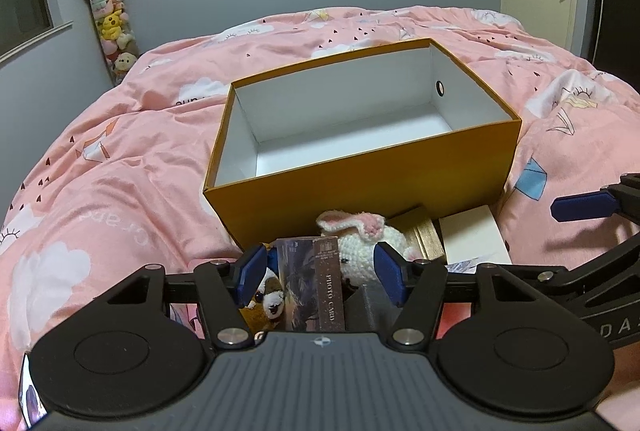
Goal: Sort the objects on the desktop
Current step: 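Move the right tool toward the white rectangular box in the pile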
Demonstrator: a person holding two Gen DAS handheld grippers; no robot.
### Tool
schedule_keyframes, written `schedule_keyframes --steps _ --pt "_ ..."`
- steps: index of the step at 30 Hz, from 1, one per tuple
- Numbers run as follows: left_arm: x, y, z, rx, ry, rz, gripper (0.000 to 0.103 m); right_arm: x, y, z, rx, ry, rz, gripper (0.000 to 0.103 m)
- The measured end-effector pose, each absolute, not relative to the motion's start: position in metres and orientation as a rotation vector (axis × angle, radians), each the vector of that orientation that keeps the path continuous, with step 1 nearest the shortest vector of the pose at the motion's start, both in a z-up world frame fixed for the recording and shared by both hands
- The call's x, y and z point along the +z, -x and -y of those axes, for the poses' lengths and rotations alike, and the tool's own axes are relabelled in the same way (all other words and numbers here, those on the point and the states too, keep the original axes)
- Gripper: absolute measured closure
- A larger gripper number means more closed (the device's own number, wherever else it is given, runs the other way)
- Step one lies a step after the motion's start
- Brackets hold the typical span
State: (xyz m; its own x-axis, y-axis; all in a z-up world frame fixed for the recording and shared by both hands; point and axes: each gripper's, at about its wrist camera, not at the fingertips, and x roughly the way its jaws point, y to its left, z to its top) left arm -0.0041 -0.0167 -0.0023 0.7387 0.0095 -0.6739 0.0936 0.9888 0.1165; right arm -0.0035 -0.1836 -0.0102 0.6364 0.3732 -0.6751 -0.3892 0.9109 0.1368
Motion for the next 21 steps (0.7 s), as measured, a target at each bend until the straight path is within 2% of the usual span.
schedule_keyframes --steps 18,21 --pt "0.000 0.004 0.004 -0.088 -0.105 -0.759 0.033 -0.010 0.004 0.184 0.431 0.035 -0.776 0.002" --pt "0.003 0.004 -0.002 -0.110 -0.081 -0.773 0.034 -0.009 0.002 0.187 0.414 0.035 -0.786 0.007"
